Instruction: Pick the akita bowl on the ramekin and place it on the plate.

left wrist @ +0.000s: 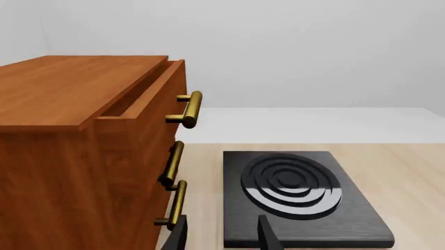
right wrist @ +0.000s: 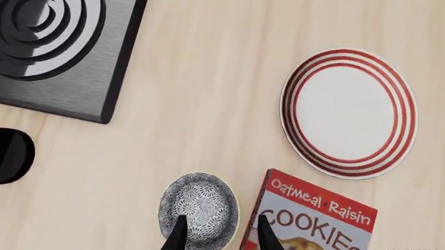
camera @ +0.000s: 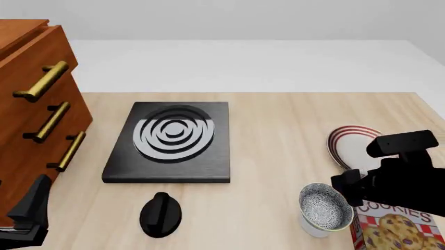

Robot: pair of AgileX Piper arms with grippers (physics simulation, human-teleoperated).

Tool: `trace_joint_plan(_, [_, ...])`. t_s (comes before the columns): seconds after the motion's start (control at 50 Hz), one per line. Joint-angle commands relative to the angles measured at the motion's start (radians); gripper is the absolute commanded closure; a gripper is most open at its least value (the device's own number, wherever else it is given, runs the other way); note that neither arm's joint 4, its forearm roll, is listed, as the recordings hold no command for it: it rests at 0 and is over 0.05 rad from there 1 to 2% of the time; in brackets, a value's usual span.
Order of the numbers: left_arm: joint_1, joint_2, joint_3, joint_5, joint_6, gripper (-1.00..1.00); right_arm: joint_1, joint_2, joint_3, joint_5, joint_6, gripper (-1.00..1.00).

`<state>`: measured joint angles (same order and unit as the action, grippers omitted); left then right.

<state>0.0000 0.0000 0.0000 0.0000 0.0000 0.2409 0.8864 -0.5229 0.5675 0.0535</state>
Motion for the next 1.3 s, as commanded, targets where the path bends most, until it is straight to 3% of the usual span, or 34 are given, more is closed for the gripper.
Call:
trace_joint_plan(0.02, [0.000, 0.000, 0.000, 0.000, 0.000, -1.00, -0.009, 0.024, 0.026, -0.033, 0.006, -1.00])
trace_joint_plan(1.3, [0.000, 0.000, 0.000, 0.000, 0.000, -1.00, 0.033, 0.206, 0.104, -0.230, 0.075, -1.00])
